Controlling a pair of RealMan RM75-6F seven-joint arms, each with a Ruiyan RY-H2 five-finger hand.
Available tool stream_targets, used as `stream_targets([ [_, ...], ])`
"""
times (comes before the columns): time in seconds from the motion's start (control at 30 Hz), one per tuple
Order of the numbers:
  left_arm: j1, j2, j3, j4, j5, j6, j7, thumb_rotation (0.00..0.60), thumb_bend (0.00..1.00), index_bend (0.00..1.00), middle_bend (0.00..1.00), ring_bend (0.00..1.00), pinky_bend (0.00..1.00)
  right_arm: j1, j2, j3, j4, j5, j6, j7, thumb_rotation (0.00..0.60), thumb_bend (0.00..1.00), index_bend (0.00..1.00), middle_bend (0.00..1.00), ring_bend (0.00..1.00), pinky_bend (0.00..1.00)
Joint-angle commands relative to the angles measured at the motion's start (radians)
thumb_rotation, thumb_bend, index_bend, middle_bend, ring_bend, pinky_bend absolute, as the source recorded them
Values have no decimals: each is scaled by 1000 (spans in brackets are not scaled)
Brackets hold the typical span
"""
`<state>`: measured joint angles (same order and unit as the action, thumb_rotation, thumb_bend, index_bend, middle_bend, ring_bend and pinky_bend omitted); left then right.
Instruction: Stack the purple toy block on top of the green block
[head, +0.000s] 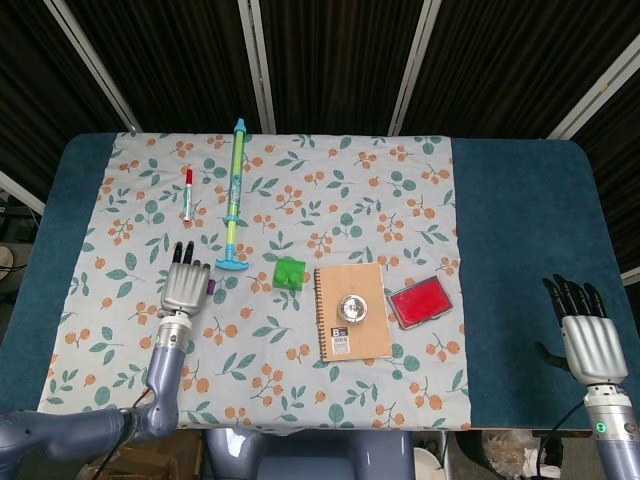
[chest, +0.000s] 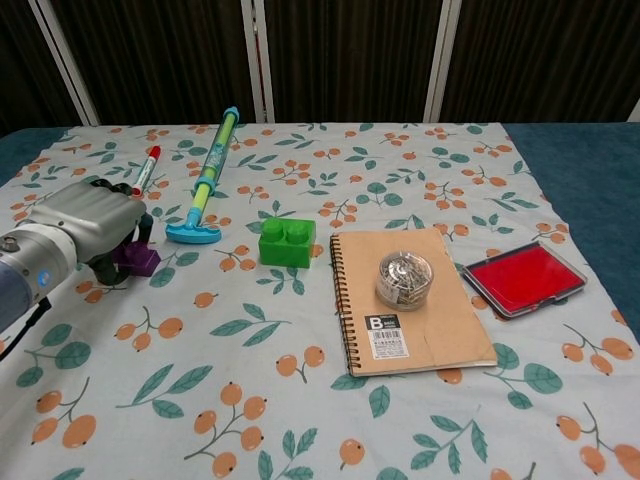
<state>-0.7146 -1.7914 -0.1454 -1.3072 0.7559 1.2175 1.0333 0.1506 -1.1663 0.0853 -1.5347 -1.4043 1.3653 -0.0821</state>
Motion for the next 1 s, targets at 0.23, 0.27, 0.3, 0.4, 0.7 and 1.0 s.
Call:
stream_targets([
  [0.23, -1, -9, 3, 7, 3, 8, 20, 600, 431, 499, 412, 54, 0, -2, 1, 0, 0, -2, 5, 5, 600, 223, 19, 63, 94, 0],
  [0.27, -1, -10, 3, 7, 3, 10, 21, 600, 432, 515, 415, 59, 0, -2, 1, 0, 1, -2, 4, 5, 600, 223, 19, 64, 94, 0],
  [0.3, 0, -12, 1, 7, 2, 11, 21, 600, 432, 523, 418, 61, 0, -2, 1, 0, 1, -1, 2, 5, 600, 223, 19, 64, 94, 0],
  [0.4, 0, -13, -1, 8, 3, 17, 26, 600, 434, 529, 438, 66, 0, -2, 4, 0, -1, -1, 2, 6, 600, 223, 19, 64, 94, 0],
  [0.7, 5, -19, -4, 22, 4, 25, 33, 600, 436, 544, 514, 76, 0, -2, 4, 0, 0, -2, 1, 10, 600, 223, 24, 64, 94, 0],
  [1.0, 6, -16, -11, 19, 10, 26, 34, 600, 437, 554, 531, 83, 0, -2, 3, -1, -1, -3, 2, 8, 600, 223, 25, 64, 95, 0],
])
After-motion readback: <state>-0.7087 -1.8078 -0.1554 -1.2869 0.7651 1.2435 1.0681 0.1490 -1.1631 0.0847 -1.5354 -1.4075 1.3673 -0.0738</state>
